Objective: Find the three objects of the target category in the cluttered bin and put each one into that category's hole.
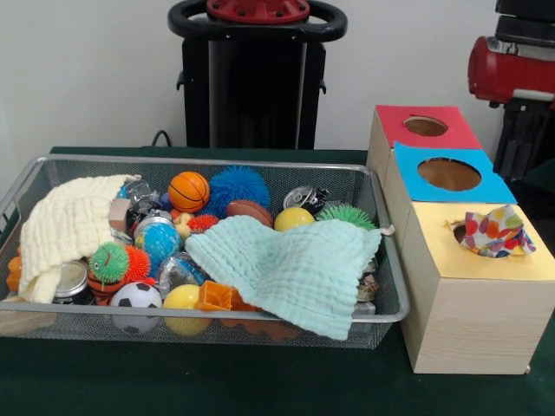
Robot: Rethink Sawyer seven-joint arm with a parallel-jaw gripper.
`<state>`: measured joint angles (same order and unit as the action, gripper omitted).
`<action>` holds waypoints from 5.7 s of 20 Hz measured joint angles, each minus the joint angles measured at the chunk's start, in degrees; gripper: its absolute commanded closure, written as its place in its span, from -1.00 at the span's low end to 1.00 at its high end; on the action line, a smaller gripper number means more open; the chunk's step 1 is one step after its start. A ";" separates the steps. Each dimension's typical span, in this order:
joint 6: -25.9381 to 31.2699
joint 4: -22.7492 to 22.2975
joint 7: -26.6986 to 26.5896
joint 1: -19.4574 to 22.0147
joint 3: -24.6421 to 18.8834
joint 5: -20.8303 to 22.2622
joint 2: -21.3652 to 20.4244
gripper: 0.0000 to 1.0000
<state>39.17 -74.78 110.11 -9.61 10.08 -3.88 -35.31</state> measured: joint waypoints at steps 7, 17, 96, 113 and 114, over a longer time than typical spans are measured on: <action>-2.19 0.00 0.00 0.27 -0.01 0.19 1.19 1.00; -5.70 0.00 0.00 1.90 -0.01 0.42 2.87 1.00; -18.33 -7.04 0.00 6.99 -9.08 0.87 5.13 1.00; -18.34 -7.73 0.00 6.98 -9.08 0.85 4.88 1.00; -18.34 -7.73 0.00 6.98 -9.08 0.85 4.88 1.00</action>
<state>20.82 -82.52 110.11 -2.63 1.00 -3.03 -30.43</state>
